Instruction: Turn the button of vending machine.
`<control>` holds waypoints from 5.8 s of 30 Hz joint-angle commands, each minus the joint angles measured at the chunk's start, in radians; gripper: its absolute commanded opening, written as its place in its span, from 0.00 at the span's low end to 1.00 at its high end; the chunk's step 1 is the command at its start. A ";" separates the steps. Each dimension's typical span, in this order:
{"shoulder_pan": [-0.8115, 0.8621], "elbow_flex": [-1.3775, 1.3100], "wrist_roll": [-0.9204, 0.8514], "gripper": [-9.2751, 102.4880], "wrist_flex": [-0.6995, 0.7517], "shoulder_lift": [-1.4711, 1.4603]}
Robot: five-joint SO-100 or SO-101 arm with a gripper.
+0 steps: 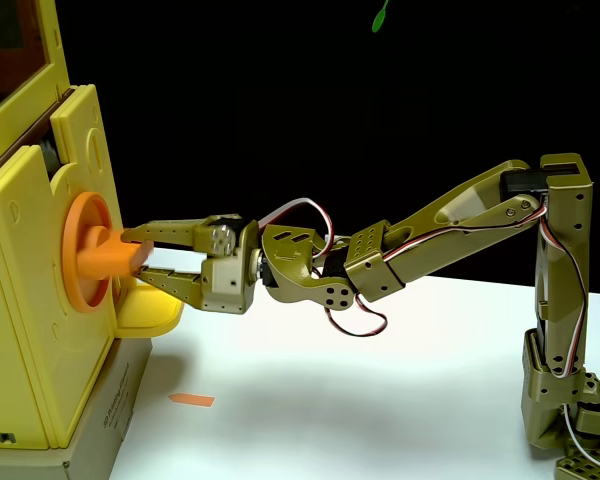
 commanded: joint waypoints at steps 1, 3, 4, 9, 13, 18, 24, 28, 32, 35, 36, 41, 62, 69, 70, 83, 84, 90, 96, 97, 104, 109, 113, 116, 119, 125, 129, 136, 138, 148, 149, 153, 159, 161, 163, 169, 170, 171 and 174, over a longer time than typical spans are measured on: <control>0.005 -0.026 0.825 0.09 0.031 0.048; 0.006 -0.021 1.089 0.09 0.055 0.055; 0.006 -0.018 1.197 0.09 0.069 0.063; 0.025 -0.012 1.402 0.09 0.080 0.094; 0.020 -0.012 1.414 0.09 0.117 0.101; 0.017 -0.011 1.365 0.09 0.133 0.103; 0.012 -0.011 1.318 0.09 0.133 0.103; 0.009 -0.012 1.285 0.09 0.141 0.103; 0.011 -0.012 1.266 0.09 0.144 0.103; 0.011 -0.014 1.249 0.09 0.144 0.103; 0.011 -0.014 1.247 0.09 0.144 0.103; 0.017 -0.015 1.220 0.15 0.160 0.100; 0.026 0.261 0.943 0.32 0.245 0.400; 0.032 0.399 0.707 0.30 0.449 0.640; 0.035 0.417 0.667 0.30 0.472 0.675; 0.074 0.578 -0.419 0.31 0.597 1.112; 0.069 0.612 -0.449 0.30 0.578 1.143; 0.023 0.850 -0.574 0.19 0.495 1.328; -0.009 1.089 -0.554 0.07 0.324 1.473; -0.009 1.117 -0.545 0.07 0.308 1.496; 0.000 1.155 -0.575 0.07 0.410 1.631; -0.038 1.296 -0.761 0.07 0.127 1.674; -0.055 1.298 -0.749 0.07 0.218 1.700; -0.055 1.298 -0.716 0.07 0.316 1.733; -0.048 1.298 -0.678 0.07 0.437 1.786; -0.037 1.298 -0.646 0.08 0.795 1.916; -0.037 1.295 -0.614 0.09 1.068 1.993; -0.038 1.284 -0.592 0.09 1.301 1.994; -0.041 1.272 -0.586 0.09 1.358 1.994; -0.069 1.195 -0.580 0.09 1.675 1.996; -0.069 1.193 -0.574 0.09 1.683 1.996; -0.083 1.180 -0.529 0.08 1.729 1.996; -0.098 1.186 -0.540 0.07 1.707 1.997; -0.100 1.186 -0.546 0.07 1.707 1.997; -0.103 1.186 -0.546 0.08 1.707 1.997; -0.103 1.186 -0.546 0.07 1.707 1.997; -0.103 1.186 -0.546 0.07 1.707 1.997; -0.103 1.186 -0.546 0.07 1.707 1.997; -0.103 1.186 -0.545 0.07 1.707 1.997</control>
